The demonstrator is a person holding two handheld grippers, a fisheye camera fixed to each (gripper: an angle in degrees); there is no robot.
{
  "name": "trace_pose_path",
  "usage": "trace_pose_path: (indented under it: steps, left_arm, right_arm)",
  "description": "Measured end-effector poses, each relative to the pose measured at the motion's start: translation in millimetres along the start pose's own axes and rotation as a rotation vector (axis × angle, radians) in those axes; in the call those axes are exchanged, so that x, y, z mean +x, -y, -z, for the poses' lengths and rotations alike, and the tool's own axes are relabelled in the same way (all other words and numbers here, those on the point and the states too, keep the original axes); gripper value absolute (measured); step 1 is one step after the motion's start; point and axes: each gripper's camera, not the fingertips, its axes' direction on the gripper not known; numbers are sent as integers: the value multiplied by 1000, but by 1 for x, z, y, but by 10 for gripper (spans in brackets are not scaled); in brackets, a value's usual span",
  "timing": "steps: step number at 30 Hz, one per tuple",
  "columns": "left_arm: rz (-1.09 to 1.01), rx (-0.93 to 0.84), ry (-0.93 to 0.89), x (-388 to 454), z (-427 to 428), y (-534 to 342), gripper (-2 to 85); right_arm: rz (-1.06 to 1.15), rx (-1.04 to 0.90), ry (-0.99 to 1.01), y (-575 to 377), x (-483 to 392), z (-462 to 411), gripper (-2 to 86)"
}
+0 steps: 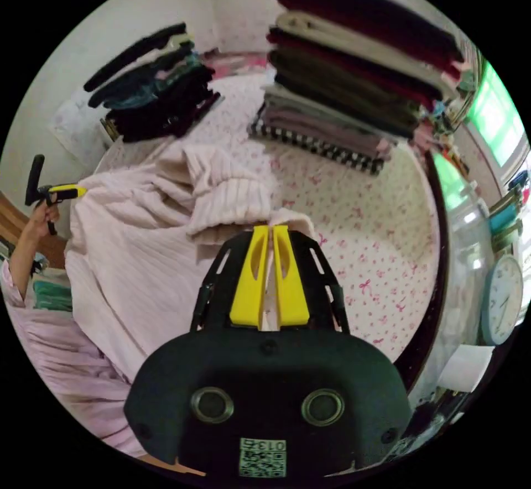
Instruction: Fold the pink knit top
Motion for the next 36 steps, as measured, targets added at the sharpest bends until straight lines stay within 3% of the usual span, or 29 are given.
trace_pose_path:
  steps: [4, 8, 10, 12, 14, 17, 22, 27, 30, 36]
  left_arm:
    - [-118, 204, 94, 21, 87, 13, 56]
    - [-108, 350, 175, 22, 113, 34, 65]
    - [3, 254, 155, -8, 77, 48, 78]
    - [99, 201, 120, -34, 51, 40, 83]
    - [170, 192, 134, -51, 43, 17, 87]
    - [226, 122, 129, -74, 35, -32, 101]
    - [368, -18, -25, -105, 17, -130, 127]
    - [333, -91, -110, -79, 0, -171, 135]
    - [282, -157, -124, -56, -15, -182, 144]
    - [177, -183, -38, -7, -28, -197, 128]
  right_arm:
    - [77, 186, -91, 7, -3, 69, 19]
    - [21, 376, -248, 23, -5, 107, 22]
    - [-55, 337, -293, 33, 1, 95, 27]
    - [-198, 177, -227, 35, 17, 61, 30]
    - [-269, 136, -194, 19, 19, 55, 30]
    - [-227, 183, -156, -26, -5, 69, 36]
    - [-94, 62, -72, -107, -70, 69, 70]
    - [115, -27, -33, -168, -154, 78, 109]
    - [262, -121, -136, -188, -201, 76, 134]
    - [222, -209, -146, -203, -218, 62, 138]
